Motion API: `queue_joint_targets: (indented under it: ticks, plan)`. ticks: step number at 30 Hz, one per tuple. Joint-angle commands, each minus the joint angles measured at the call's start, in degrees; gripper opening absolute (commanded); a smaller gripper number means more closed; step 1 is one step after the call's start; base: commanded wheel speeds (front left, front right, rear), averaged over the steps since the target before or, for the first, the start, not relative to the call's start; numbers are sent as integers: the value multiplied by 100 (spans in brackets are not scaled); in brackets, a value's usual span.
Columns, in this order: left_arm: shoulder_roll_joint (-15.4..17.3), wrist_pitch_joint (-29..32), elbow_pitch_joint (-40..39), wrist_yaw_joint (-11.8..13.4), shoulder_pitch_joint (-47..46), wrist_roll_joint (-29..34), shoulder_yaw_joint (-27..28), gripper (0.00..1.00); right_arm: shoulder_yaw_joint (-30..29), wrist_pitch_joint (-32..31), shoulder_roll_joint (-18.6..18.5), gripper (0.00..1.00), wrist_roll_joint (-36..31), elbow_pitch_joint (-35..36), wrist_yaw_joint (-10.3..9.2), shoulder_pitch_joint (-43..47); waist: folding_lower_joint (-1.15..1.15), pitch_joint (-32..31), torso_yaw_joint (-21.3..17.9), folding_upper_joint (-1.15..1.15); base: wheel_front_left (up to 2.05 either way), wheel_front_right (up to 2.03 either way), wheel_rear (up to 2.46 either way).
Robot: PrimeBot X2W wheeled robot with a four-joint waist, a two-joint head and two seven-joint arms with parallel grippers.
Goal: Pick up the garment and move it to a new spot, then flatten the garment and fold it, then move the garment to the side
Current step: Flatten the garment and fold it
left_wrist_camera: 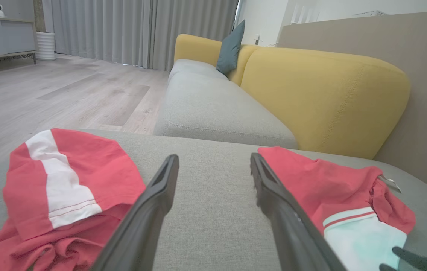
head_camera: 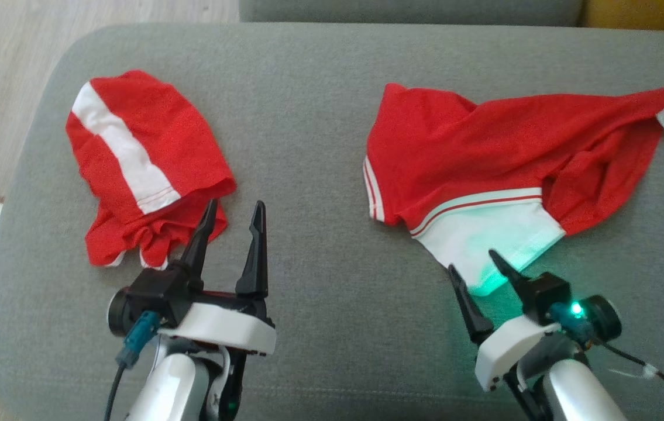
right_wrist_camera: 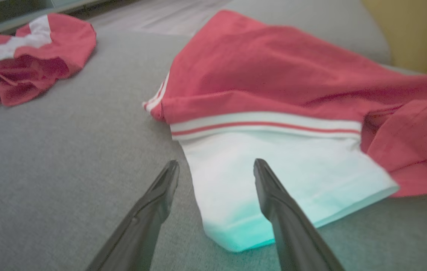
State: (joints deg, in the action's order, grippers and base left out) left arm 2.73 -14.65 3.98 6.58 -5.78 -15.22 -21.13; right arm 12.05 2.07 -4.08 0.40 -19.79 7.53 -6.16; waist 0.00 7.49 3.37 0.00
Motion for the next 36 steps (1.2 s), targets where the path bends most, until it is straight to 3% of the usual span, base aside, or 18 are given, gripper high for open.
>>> queue_joint_targets:
  ticks: [1,12,13,22,32,36]
  plan:
    - [15,-35,-179,0,-289,0,179,100,140,-19,15,100,-46,95,-4,-171,0,87,83,0,0,0,0]
    - [15,-35,-162,9,-408,-36,191,100,99,-265,-5,100,-419,-968,-4,-526,0,270,236,0,0,0,0]
    - [15,-35,-158,15,-418,-45,199,100,45,-245,6,0,-461,-1063,-4,-592,0,270,229,0,0,0,0]
    - [15,-35,-115,16,-364,-14,249,100,365,323,85,0,-316,-810,-4,-856,0,17,31,0,0,0,0]
    - [15,-35,-86,44,-157,-1,307,100,1409,534,99,0,191,233,-4,-910,0,-465,-175,0,0,0,0]
    - [15,-35,-86,57,-38,4,335,100,1893,430,-63,0,433,836,-4,-827,0,-648,-231,0,0,0,0]
